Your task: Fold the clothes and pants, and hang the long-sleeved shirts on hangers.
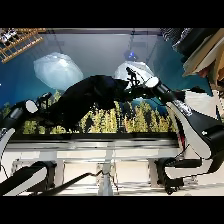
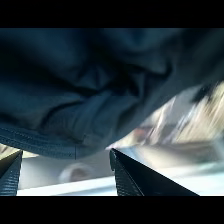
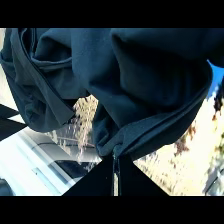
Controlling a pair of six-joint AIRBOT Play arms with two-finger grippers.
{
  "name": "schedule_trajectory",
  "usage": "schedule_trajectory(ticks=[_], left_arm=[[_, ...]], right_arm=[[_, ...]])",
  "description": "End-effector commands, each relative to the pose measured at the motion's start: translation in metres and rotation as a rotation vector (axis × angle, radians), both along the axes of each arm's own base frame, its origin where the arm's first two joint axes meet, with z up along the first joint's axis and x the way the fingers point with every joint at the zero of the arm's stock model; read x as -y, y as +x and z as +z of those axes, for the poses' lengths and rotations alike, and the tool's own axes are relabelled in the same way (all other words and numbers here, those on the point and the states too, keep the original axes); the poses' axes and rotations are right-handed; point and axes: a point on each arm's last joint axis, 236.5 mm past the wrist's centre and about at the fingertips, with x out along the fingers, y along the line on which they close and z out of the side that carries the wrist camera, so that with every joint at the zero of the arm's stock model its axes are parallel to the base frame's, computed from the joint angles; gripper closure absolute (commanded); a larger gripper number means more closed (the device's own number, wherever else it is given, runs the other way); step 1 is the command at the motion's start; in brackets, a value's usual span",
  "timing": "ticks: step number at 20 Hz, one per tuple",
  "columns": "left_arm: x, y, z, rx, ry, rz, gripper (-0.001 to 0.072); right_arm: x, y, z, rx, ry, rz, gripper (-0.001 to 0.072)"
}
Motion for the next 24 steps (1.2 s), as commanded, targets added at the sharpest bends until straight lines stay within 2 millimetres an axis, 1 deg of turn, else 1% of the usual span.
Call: schedule_trajectory(ticks=[1,3,4,5,6,7,8,9,10,11,12,13,14,15,16,17,18,19,20,21,22,23,24], left_arm=[[0.002,0.009,-0.011,0.007,-0.115,0.267,0.0141],[-0.003,0.015,-0.017,0.03,-0.12,0.341,0.0141],[-0.007,0.021,-0.019,0.052,-0.113,0.379,0.0153],[-0.008,0.028,-0.018,0.079,-0.115,0.41,0.023],[-0.008,0.038,-0.016,0.112,-0.129,0.436,0.0323],[-0.007,0.043,-0.014,0.129,-0.143,0.457,0.0512],[-0.006,0.045,-0.012,0.142,-0.147,0.438,0.0702],[-0.003,0.042,-0.012,0.142,-0.152,0.397,0.0703],[0.0,0.039,-0.008,0.148,-0.156,0.332,0.0704],[0.002,0.039,0.001,0.178,-0.169,0.271,0.0704],[0.0,0.047,0.022,0.239,-0.193,0.231,0.0704],[-0.004,0.061,0.053,0.328,-0.237,0.226,0.0704],[-0.011,0.082,0.103,0.459,-0.308,0.245,0.0704],[-0.021,0.1,0.161,0.606,-0.386,0.268,0.0704],[-0.037,0.114,0.231,0.778,-0.466,0.297,0.0704],[-0.055,0.118,0.304,0.947,-0.54,0.325,0.0704],[-0.071,0.113,0.368,1.096,-0.603,0.343,0.0704],[-0.085,0.099,0.436,1.257,-0.678,0.349,0.0704],[-0.093,0.08,0.495,1.407,-0.761,0.341,0.0703],[-0.103,0.054,0.553,1.564,-0.866,0.334,0.0703],[-0.111,0.017,0.611,1.733,-1.003,0.305,0.0703],[-0.121,-0.025,0.654,1.898,-1.121,0.264,0.0703],[-0.129,-0.066,0.686,2.033,-1.232,0.216,0.0703]], right_arm=[[0.001,0.0,0.0,0.031,-0.006,0.025,0.0694],[0.001,0.001,0.0,0.037,-0.008,0.024,0.0693],[0.001,0.002,0.0,0.047,-0.009,0.029,0.0693],[0.001,0.002,0.0,0.051,-0.01,0.032,0.0693],[0.001,0.002,0.0,0.053,-0.01,0.034,0.0693],[0.001,0.002,0.0,0.052,-0.01,0.035,0.0693],[0.001,0.001,0.001,0.05,-0.008,0.038,0.0693],[0.001,0.0,0.003,0.056,-0.009,0.041,0.0694],[0.006,0.002,0.009,0.082,-0.019,0.042,0.0694],[0.015,0.006,0.019,0.117,-0.031,0.034,0.0695],[0.028,0.01,0.036,0.167,-0.046,0.021,0.0696],[0.046,0.015,0.06,0.239,-0.072,0.002,0.0697],[0.068,0.017,0.087,0.316,-0.116,-0.017,0.0698],[0.096,0.017,0.12,0.41,-0.192,-0.042,0.0698],[0.121,0.013,0.156,0.512,-0.27,-0.067,0.0698],[0.143,0.005,0.2,0.634,-0.338,-0.091,0.0698],[0.155,-0.008,0.246,0.748,-0.365,-0.12,0.0698],[0.16,-0.028,0.298,0.872,-0.364,-0.147,0.0698],[0.161,-0.049,0.346,0.994,-0.349,-0.173,0.0698],[0.161,-0.076,0.394,1.12,-0.331,-0.198,0.0698],[0.163,-0.104,0.435,1.23,-0.316,-0.225,0.0698],[0.166,-0.133,0.476,1.349,-0.3,-0.261,0.0698],[0.169,-0.16,0.513,1.462,-0.28,-0.303,0.0698]])
